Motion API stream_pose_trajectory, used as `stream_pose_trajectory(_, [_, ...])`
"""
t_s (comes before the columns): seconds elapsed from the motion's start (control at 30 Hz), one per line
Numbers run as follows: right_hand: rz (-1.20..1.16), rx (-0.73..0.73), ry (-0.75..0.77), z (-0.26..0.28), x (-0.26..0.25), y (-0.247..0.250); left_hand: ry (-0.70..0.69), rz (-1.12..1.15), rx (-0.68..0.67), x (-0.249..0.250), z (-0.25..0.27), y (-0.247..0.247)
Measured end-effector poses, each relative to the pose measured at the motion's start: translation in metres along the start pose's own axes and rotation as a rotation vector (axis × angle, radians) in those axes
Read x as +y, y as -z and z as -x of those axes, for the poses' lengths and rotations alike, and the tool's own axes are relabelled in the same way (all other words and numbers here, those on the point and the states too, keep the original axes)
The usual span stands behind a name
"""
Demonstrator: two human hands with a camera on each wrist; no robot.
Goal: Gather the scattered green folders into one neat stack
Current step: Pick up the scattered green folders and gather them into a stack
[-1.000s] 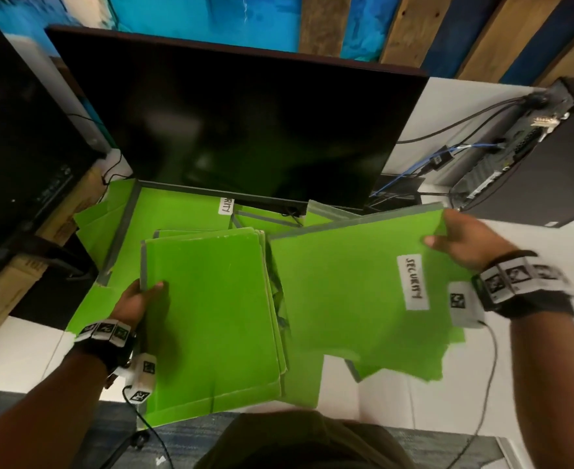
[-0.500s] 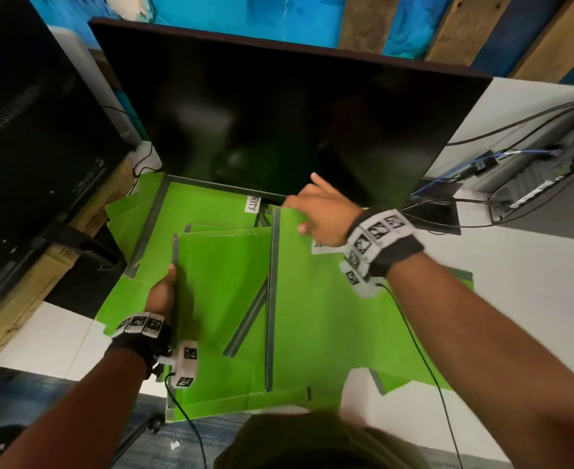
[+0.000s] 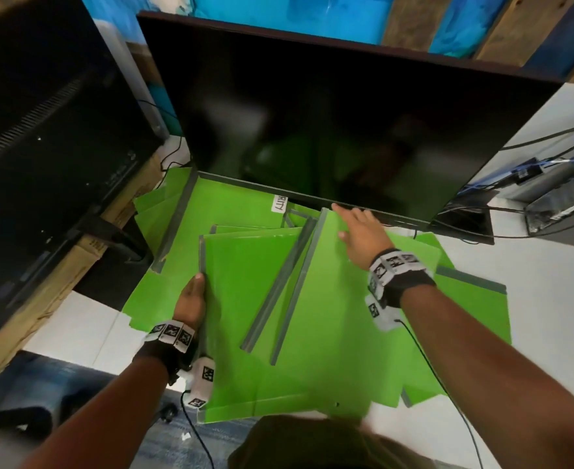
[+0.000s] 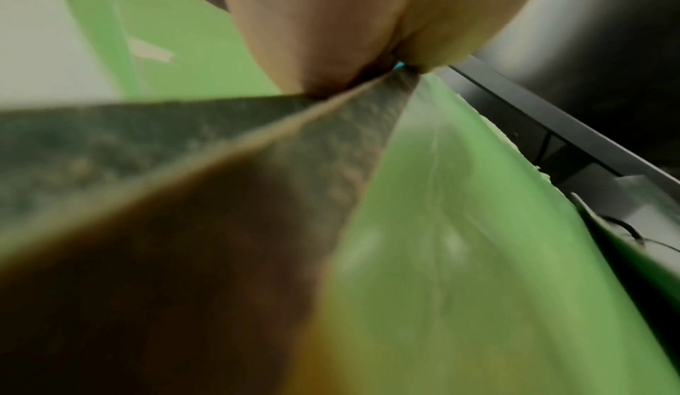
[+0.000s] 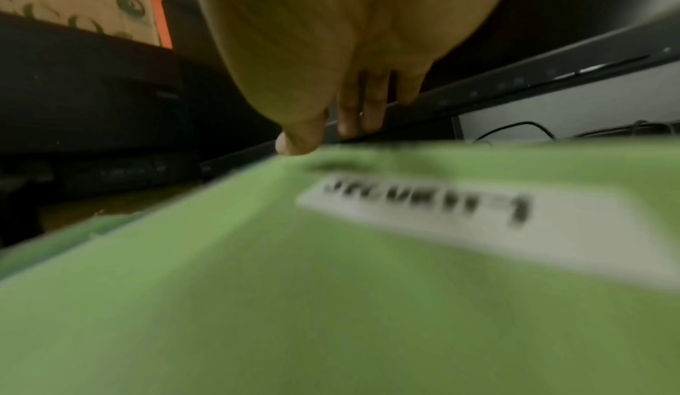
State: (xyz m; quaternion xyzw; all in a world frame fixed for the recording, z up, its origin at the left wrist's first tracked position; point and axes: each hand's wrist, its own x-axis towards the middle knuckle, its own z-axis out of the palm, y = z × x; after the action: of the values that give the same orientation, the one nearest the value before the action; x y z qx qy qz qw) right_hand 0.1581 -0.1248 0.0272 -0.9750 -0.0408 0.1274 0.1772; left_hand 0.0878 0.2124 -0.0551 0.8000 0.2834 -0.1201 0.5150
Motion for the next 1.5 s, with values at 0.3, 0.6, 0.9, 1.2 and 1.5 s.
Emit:
stream_pose_trajectory(0.3, [-0.066,0.240,-0.530,0.069,0.027,-0.046,-0.104,-0.158,-0.021,0.001,0.002,-0.004])
stream_pose_trajectory(0.6, [-0.362,-0.001,-1.009,0.117,0.033,-0.104,-0.104,-0.132,-0.188,-0.003,0.002,-0.001])
stream_pose_trajectory(0.9, [-0.655,-0.167,-0.947,0.104,0.031,-0.091,-0.120,-0.156,-0.226,-0.005,-0.003,0.002])
stream_pose_trajectory(1.2, [-0.981,0.272,-0.741,0.097,0.015,-0.069,-0.116,-0.075,-0.259,0.000,0.004,0.007])
stream_pose_trajectory(1.5, [-0.946,0.224,-0.544,0.076,-0.026,-0.096,-0.054,-0.096,-0.221,0.012,0.018,0.008])
